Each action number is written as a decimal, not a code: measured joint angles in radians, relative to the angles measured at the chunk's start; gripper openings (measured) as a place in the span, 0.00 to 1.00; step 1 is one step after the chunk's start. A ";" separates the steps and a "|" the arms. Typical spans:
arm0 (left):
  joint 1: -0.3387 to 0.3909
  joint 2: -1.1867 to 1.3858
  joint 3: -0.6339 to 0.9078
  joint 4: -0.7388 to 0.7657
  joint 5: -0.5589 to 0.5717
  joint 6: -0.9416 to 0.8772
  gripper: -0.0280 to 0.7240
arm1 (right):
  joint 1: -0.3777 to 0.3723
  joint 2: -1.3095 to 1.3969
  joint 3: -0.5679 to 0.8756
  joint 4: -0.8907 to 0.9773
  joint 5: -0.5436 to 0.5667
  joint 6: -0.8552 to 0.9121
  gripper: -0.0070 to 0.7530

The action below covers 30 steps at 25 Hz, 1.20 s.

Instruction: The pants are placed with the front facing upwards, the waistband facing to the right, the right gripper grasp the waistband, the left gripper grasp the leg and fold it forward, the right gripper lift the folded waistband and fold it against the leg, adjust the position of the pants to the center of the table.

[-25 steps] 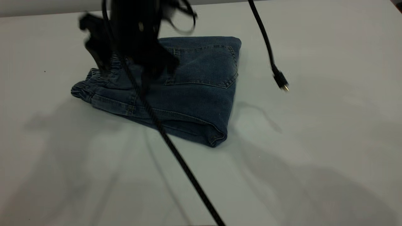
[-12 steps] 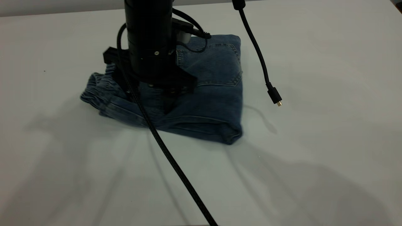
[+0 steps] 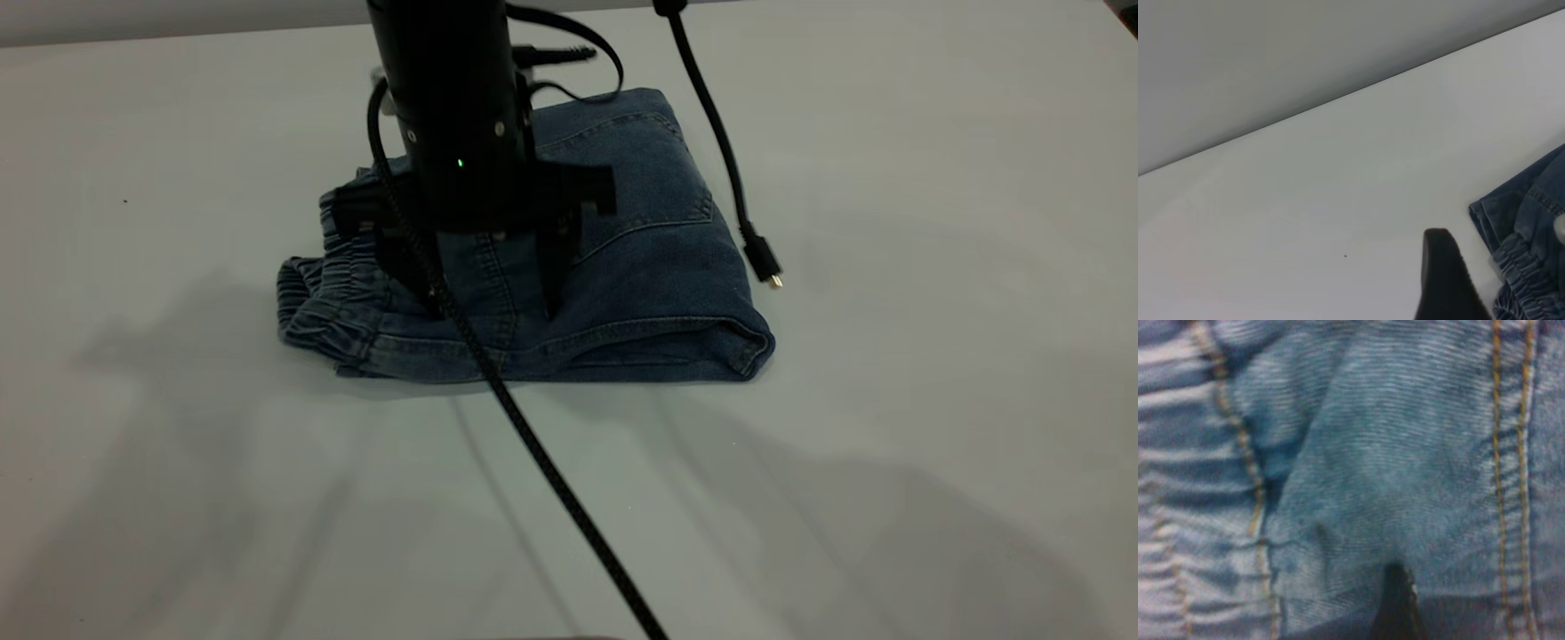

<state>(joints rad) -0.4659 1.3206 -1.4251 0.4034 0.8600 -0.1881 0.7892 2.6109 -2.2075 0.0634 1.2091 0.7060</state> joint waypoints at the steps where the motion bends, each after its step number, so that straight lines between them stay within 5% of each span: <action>1: 0.000 -0.001 0.000 0.001 0.000 0.000 0.54 | 0.000 -0.002 -0.015 -0.002 0.003 -0.016 0.66; 9: 0.000 -0.129 0.005 0.001 0.034 0.001 0.54 | 0.019 -0.220 -0.084 0.033 0.021 -0.344 0.66; 19: 0.000 -0.405 0.005 -0.086 0.297 0.127 0.54 | 0.085 -0.633 -0.074 0.106 0.046 -0.630 0.66; 24: 0.000 -0.511 0.007 -0.154 0.311 0.170 0.54 | 0.139 -0.859 0.071 0.081 0.049 -0.672 0.66; 30: -0.001 -0.621 0.007 -0.238 0.312 0.181 0.54 | 0.141 -1.116 0.404 -0.081 0.052 -0.630 0.66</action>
<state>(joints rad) -0.4668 0.6993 -1.4183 0.1653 1.1722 -0.0067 0.9306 1.4951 -1.8031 -0.0177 1.2613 0.0758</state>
